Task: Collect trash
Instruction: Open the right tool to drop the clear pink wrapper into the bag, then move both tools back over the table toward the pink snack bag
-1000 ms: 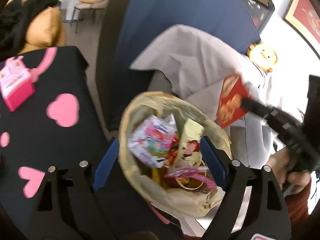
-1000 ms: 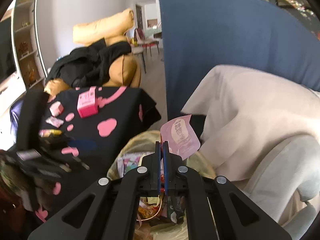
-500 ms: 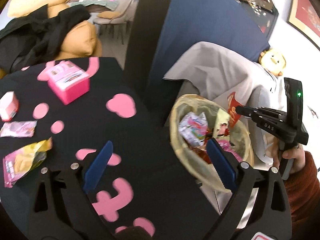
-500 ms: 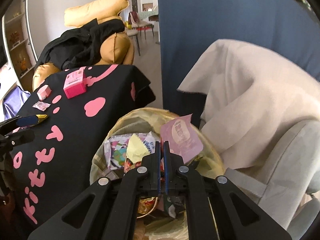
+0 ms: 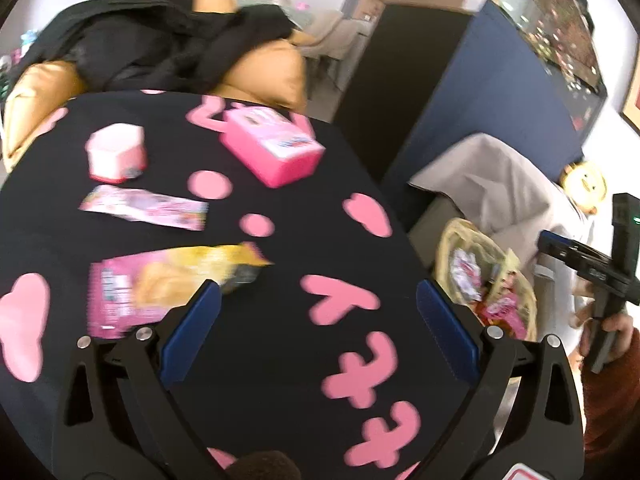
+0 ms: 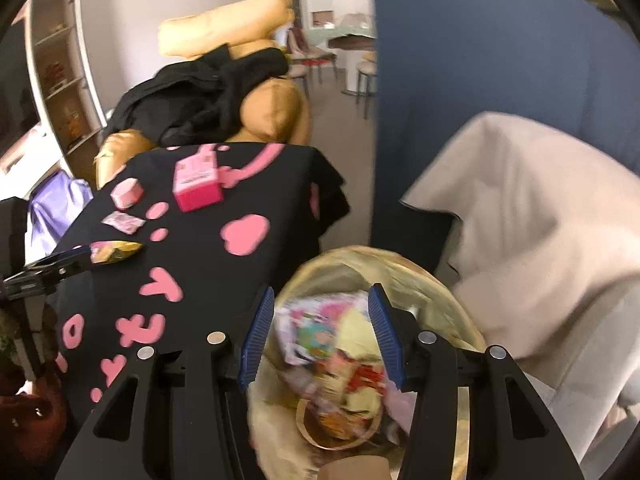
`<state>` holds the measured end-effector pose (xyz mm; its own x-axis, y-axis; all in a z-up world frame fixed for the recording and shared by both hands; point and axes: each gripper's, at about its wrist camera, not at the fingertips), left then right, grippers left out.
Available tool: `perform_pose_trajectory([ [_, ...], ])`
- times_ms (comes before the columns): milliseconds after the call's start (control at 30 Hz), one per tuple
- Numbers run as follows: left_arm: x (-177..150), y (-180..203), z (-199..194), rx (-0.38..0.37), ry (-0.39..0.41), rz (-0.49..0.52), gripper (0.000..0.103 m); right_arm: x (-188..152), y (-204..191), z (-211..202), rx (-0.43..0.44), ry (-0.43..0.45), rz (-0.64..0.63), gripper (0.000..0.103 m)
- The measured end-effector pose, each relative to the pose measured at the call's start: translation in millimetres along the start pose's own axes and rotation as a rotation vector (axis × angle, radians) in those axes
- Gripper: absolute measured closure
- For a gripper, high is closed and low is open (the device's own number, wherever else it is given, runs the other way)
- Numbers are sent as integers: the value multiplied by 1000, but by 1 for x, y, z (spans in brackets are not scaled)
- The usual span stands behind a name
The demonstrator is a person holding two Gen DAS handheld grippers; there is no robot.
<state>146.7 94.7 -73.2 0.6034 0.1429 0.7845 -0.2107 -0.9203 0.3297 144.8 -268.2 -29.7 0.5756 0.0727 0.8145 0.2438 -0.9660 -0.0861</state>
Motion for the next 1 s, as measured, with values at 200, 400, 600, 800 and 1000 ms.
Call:
perform_pose_trajectory([
  [200, 0, -51, -13, 86, 19, -43, 9, 12, -64, 11, 63, 20, -95, 56],
  [400, -3, -88, -32, 132, 9, -65, 9, 13, -128, 47, 154, -43, -179, 56],
  [600, -5, -127, -62, 234, 34, -72, 9, 7, -194, 72, 237, -61, -280, 56],
  [800, -10, -168, -78, 281, 15, -172, 15, -2, -255, 97, 381, -103, -366, 56],
  [1000, -13, -183, -84, 254, 16, -196, 15, 5, -300, 133, 426, -115, -394, 56],
])
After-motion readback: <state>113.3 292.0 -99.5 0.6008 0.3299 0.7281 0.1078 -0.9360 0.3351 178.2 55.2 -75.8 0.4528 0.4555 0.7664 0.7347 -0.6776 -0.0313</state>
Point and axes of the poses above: each gripper's, at about its wrist camera, not at the fingertips, and z roughly the way its jaws point, y to its right, x to its top, and after that the axes turned 10 degrees about y, right-handed
